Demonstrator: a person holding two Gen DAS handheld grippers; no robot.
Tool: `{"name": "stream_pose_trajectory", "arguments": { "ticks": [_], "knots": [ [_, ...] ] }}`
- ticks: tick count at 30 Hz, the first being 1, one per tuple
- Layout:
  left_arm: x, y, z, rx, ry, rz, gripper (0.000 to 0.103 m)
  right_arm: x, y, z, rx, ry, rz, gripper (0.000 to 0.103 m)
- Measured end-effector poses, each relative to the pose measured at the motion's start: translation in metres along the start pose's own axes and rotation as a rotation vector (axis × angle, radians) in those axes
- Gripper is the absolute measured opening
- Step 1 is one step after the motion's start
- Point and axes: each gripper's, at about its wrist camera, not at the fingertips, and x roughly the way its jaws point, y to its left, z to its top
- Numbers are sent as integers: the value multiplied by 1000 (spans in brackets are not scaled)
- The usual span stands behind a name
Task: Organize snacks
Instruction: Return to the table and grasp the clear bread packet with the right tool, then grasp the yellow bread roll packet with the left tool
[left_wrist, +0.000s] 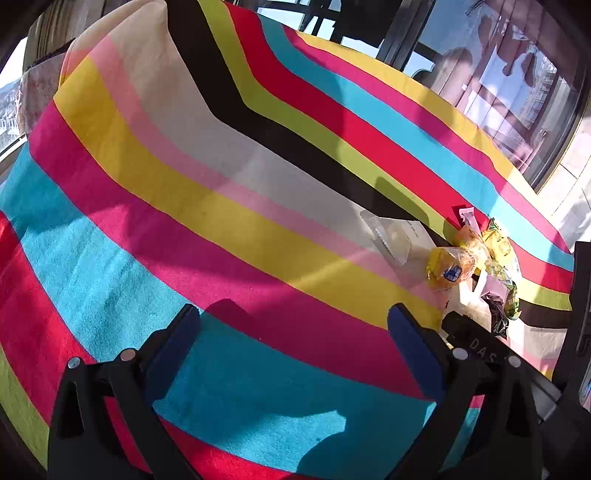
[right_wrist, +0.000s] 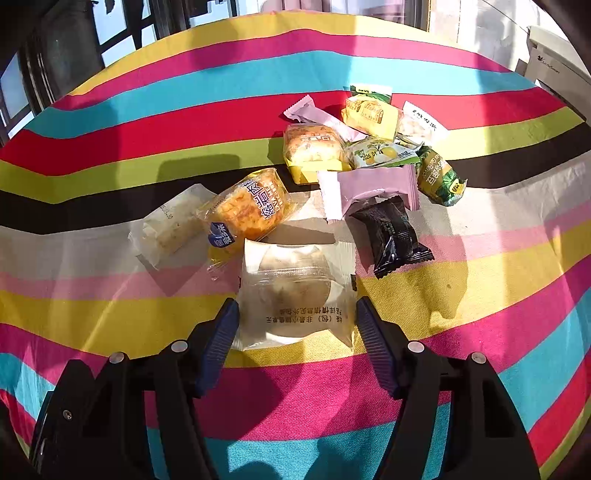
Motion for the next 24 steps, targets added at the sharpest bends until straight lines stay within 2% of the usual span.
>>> {"name": "stream_pose_trajectory", "arguments": {
  "ticks": [2, 4, 6, 9, 10, 13, 19, 22, 24],
  "knots": [
    [0, -1, 0, 2, 0, 2, 101, -2, -1, -2, -56, -25, 16, 53],
    [0, -1, 0, 2, 1, 2, 101, -8, -10, -3, -82, -56, 31, 52],
    [0, -1, 0, 2, 0, 1, 101, -19, -30, -4, -80, -91, 82, 52],
    [0, -1, 0, 2, 1, 3, 101, -34, -77, -8, -26, -111, 257, 52],
    [0, 0, -1, 4, 1, 5, 101, -38, -92, -10, -18, -114, 280, 52],
    [1, -2, -1, 8, 3, 12, 101, -46, -135, -18, -2, -122, 283, 52],
    [5, -9, -1, 34, 19, 41, 101, -45, -198, -28, 60, -120, 177, 52],
    [6, -19, -2, 53, 51, 77, 101, -42, -213, -27, 111, -114, 206, 53],
    [8, -37, -3, 91, 63, 37, 101, -41, -209, -29, 104, -112, 222, 53]
  ]
}}
